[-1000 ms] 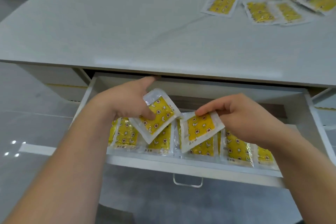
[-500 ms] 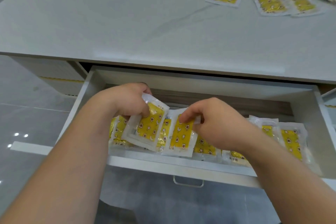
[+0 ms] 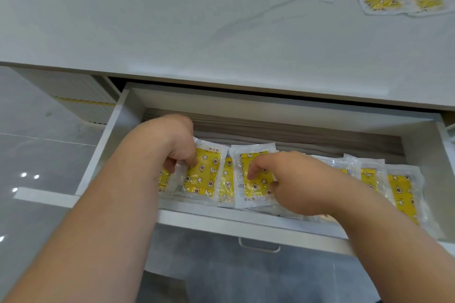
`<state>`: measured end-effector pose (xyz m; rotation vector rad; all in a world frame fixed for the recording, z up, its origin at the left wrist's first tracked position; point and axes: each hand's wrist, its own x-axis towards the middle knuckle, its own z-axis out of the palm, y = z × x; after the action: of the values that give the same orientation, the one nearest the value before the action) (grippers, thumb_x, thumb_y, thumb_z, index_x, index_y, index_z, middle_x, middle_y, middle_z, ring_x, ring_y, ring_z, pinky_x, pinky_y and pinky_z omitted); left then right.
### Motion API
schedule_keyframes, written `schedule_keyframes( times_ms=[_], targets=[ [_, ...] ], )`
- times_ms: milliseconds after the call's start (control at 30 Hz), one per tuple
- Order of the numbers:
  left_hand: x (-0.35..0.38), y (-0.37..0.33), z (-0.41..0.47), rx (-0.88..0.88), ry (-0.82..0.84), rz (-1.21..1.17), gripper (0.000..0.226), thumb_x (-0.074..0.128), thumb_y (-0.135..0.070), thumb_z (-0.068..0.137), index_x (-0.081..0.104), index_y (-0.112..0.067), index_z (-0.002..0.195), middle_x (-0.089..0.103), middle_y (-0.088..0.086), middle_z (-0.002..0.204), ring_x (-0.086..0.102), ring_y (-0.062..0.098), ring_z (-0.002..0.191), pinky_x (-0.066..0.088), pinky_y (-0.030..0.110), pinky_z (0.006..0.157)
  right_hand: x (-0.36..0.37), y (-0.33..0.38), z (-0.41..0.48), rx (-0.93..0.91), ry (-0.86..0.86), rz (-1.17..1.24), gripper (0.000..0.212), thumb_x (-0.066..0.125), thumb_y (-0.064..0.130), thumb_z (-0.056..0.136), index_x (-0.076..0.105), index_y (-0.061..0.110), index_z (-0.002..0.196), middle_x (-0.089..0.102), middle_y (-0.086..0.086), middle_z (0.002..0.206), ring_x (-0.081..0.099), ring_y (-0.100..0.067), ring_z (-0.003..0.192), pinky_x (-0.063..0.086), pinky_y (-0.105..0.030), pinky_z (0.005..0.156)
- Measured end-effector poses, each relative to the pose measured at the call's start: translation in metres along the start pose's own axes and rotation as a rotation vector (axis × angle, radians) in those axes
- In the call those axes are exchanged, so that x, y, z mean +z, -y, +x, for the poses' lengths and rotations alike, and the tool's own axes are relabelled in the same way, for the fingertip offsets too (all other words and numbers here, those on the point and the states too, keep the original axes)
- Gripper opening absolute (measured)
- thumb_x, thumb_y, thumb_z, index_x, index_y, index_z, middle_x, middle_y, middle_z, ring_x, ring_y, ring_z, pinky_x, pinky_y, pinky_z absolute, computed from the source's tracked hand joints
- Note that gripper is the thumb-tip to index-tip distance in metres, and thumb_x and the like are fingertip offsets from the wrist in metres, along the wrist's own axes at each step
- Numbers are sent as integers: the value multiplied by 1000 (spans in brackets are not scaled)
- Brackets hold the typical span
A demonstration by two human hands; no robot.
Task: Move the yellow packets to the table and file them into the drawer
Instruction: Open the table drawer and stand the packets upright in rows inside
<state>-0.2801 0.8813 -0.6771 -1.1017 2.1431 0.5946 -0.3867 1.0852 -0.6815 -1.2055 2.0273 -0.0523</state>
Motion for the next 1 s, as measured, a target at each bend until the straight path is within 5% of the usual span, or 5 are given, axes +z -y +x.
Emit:
schedule_keyframes(
  times_ms=[133,267,500,700,1000],
  targets=[
    [3,0,1,-38,-10,148,22,79,-22,84,63,-8,85,69,9,79,73,25,71,63,41,76,1,1,0,0,49,7,56,46,3,95,53,51,125,56,6,120,53,-21,109,47,-35,90],
    [2,-6,-4,-62,-30,191,35,80,-31,85,53,-12,72,58,4,74,62,24,75,61,37,82,1,-1,0,5,4,0,54,45,3,95,54,43,130,55,10,113,54,-16,98,44,-29,76],
    [3,-9,-7,-39,-87,212,71,81,-45,80,55,-15,139,63,5,127,62,27,109,56,38,91,3,-1,-3,37,-52,-46,53,43,5,97,51,38,138,58,4,133,53,-21,118,43,-33,93],
    [-1,-22,-20,21,-132,215,73,78,-50,82,52,-16,141,60,5,133,59,28,116,53,38,94,-4,1,-10,56,-90,-25,53,43,4,96,54,36,137,60,5,136,58,-19,117,48,-32,96],
    [-13,-58,-69,242,-223,208,48,60,-61,91,62,-22,119,65,-4,112,61,16,100,51,33,86,-32,-18,-27,98,-550,188,26,46,24,102,64,36,117,69,13,108,66,-8,89,59,-37,82]
  ],
)
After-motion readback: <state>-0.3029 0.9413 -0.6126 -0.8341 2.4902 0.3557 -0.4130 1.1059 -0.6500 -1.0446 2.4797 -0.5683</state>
